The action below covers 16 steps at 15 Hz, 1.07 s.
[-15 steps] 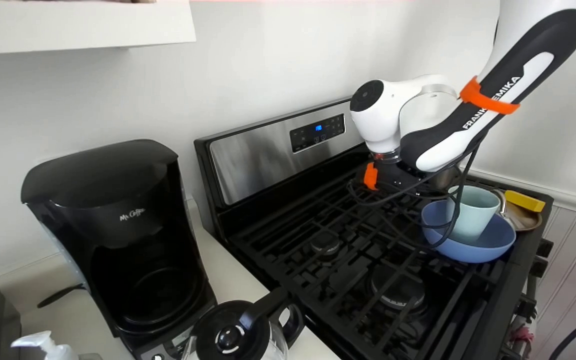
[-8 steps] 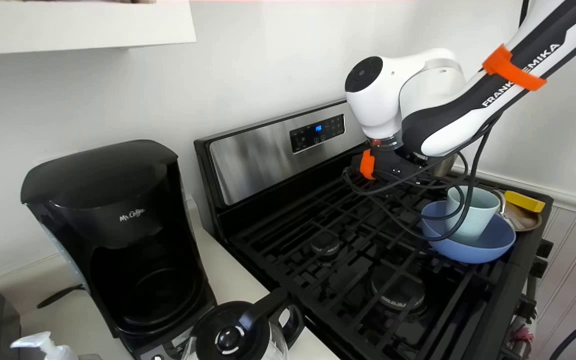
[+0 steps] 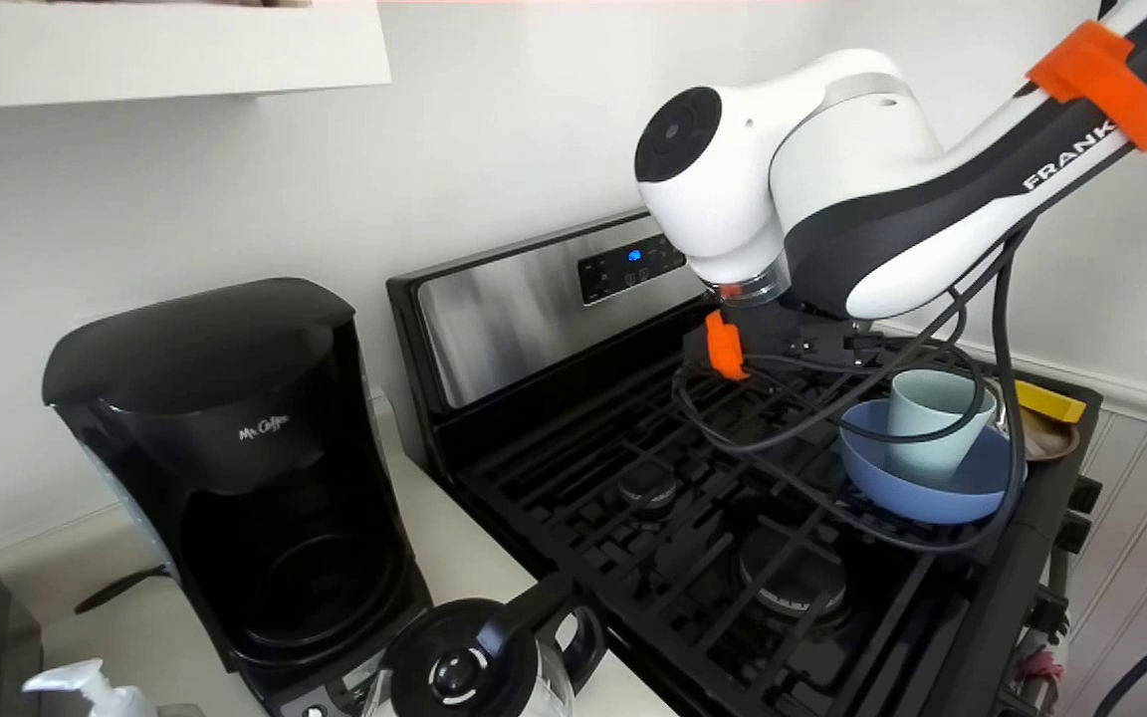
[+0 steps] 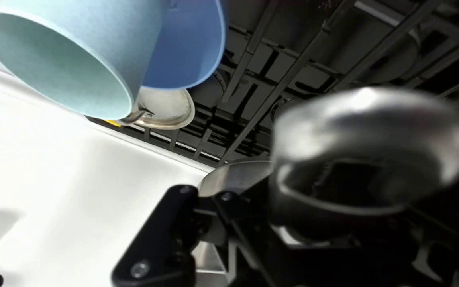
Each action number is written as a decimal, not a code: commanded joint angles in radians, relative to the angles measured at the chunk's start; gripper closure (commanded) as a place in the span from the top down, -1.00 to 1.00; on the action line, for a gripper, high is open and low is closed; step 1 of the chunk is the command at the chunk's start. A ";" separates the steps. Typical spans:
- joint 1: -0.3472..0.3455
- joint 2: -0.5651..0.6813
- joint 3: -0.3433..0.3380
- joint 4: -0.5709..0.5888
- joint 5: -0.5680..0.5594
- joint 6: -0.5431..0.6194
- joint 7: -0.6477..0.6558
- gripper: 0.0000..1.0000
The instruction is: Pick up the silver pot on the top right burner on the stove and place it on the top left burner on the hob of the stove
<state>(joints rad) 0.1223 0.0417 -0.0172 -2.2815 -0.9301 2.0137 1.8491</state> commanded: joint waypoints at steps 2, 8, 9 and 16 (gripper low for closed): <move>0.010 -0.061 0.082 -0.043 -0.047 0.000 -0.145 -0.97; 0.025 -0.088 0.141 -0.117 -0.079 0.147 -0.208 -0.97; 0.027 -0.094 0.149 -0.131 -0.092 0.170 -0.197 -0.97; 0.045 -0.161 0.189 -0.266 -0.161 0.352 0.024 -0.97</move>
<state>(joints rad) 0.1573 -0.0291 0.1592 -2.4710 -1.0513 2.3211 1.7852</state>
